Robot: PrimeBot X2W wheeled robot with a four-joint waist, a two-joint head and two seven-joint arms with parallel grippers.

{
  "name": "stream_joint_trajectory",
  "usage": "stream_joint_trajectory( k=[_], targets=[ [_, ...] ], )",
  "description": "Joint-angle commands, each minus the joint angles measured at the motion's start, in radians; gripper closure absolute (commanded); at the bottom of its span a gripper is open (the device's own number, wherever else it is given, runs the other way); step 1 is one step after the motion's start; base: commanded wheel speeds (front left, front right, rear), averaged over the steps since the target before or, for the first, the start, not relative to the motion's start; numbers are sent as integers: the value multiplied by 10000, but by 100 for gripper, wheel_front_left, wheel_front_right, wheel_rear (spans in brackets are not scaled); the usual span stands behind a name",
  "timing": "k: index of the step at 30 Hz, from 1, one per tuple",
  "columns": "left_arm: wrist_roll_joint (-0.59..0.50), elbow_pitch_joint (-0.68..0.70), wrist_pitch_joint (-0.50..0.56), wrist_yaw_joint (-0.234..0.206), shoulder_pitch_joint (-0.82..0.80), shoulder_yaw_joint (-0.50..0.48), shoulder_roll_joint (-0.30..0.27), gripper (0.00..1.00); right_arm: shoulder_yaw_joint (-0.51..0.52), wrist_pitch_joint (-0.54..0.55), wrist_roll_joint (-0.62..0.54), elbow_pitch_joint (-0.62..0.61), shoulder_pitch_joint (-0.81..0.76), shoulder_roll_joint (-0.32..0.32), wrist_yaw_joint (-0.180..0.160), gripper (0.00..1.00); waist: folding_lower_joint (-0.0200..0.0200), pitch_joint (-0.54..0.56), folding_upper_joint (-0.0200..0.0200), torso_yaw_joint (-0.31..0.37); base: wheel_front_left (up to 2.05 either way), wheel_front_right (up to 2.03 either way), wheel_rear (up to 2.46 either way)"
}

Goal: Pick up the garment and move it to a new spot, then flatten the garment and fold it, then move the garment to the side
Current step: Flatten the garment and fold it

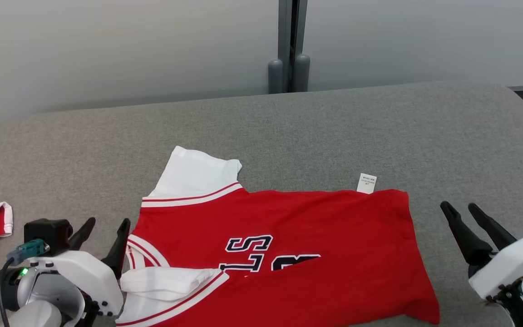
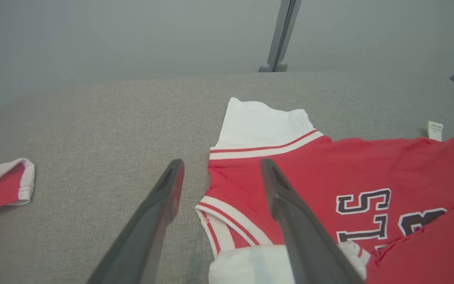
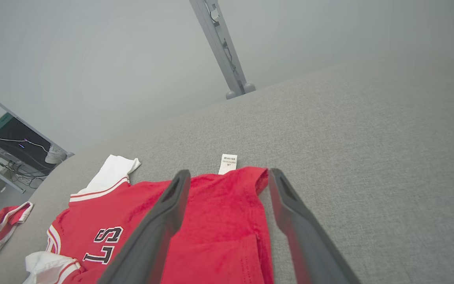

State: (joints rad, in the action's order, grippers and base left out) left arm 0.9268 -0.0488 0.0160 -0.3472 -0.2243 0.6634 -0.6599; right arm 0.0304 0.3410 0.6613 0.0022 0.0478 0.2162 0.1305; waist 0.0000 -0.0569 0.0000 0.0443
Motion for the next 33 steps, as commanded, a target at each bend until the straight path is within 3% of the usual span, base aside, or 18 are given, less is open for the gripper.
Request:
stream_joint_trajectory(
  k=[1,7,15,24,33],
  targets=[
    [-42,-251,-71,173,-364,-61,33,0,-143,-156,145,221,434,-93,7,0,0,-222,0,134,0,0,0],
    [-141,-857,73,622,-1237,-84,126,0,-449,-455,249,936,1368,2,7,0,0,-664,0,250,0,0,0],
    [-153,-2248,850,1611,-2858,140,192,0,-575,-416,544,2652,2962,-45,7,0,0,-1249,0,443,0,0,0],
    [-292,-3882,1972,2656,-4749,503,404,0,-940,401,1219,4710,4426,-220,8,0,0,-1973,0,561,0,0,0],
    [-237,-5621,3004,3800,-6367,899,930,0,-1623,1363,1834,5505,5222,-229,7,0,0,-2600,0,675,0,0,0]
  ],
)
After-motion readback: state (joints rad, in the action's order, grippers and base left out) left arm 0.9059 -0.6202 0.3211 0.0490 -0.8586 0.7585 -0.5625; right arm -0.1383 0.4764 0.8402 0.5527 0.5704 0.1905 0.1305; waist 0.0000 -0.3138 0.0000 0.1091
